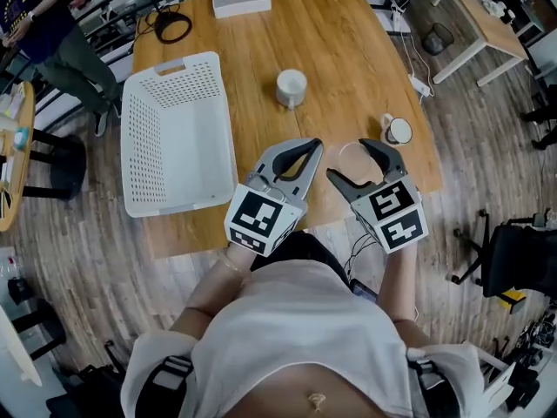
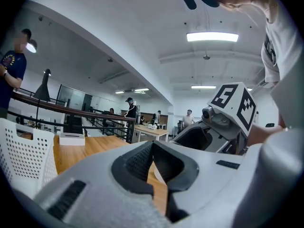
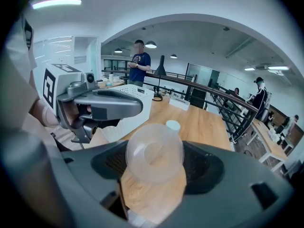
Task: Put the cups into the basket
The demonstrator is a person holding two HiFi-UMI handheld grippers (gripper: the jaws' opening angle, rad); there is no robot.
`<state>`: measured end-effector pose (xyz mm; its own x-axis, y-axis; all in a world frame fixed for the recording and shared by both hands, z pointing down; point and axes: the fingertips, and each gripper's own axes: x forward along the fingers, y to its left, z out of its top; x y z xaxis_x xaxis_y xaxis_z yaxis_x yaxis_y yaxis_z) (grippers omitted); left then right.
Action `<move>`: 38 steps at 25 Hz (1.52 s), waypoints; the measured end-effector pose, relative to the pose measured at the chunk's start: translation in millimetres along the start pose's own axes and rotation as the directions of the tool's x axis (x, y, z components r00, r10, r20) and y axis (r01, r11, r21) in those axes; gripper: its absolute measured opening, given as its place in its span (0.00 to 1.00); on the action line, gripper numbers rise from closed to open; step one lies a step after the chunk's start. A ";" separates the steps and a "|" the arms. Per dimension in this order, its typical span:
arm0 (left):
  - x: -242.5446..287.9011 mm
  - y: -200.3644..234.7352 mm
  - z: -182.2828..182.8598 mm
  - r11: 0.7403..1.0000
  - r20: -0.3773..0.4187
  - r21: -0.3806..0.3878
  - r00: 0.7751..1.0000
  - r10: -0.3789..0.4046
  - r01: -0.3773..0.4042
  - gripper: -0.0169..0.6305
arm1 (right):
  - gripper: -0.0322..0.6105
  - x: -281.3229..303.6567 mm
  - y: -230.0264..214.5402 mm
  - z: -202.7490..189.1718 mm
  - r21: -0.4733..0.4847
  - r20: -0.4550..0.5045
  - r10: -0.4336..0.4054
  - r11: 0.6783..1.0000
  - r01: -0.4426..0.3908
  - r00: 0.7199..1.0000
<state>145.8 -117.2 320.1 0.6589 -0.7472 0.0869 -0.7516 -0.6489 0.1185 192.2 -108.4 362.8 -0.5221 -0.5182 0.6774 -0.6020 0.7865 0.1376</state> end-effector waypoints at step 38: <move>-218.4 221.7 66.1 0.760 0.163 -0.052 0.745 0.647 -0.648 0.04 | 0.58 161.9 164.9 246.7 -0.472 0.032 0.449 0.795 -0.382 0.893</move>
<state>-166.8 -107.3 262.1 -0.0001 -0.9998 -0.0196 -0.9964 -0.0016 0.0851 -140.6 -145.5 316.9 -0.7559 -0.1207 0.6434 0.0062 0.9815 0.1914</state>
